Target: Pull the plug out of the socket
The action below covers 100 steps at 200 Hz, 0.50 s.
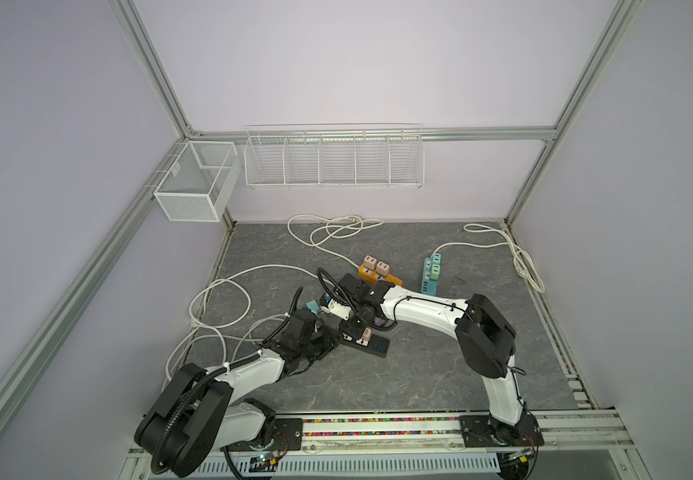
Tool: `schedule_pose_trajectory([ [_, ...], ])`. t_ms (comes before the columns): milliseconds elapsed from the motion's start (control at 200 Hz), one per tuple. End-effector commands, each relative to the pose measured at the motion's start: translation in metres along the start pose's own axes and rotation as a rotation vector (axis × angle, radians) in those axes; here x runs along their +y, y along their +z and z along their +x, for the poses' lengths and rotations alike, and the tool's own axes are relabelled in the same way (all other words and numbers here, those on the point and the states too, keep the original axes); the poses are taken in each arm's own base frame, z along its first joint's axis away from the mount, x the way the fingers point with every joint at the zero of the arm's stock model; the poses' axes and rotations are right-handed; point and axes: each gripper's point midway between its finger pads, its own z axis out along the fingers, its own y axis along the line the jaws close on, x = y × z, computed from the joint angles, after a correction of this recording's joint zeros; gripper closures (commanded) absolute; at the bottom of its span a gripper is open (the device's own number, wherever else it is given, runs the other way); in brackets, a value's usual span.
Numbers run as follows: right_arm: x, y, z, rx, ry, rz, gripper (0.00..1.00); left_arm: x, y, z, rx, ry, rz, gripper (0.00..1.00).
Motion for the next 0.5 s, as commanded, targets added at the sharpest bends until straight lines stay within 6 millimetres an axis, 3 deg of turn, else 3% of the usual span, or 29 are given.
schedule_pose_trajectory([
  [0, 0.016, -0.014, -0.008, -0.041, -0.006, -0.033, 0.79, 0.058, 0.002, 0.025, 0.065, -0.062, -0.204, 0.59],
  [230, 0.0, -0.023, -0.011, -0.052, 0.005, -0.007, 0.8, 0.071, 0.002, 0.028, 0.068, -0.073, -0.254, 0.62],
  [495, 0.017, -0.02, -0.008, -0.026, -0.03, -0.027, 0.82, 0.081, 0.001, 0.03, 0.066, -0.086, -0.288, 0.63],
])
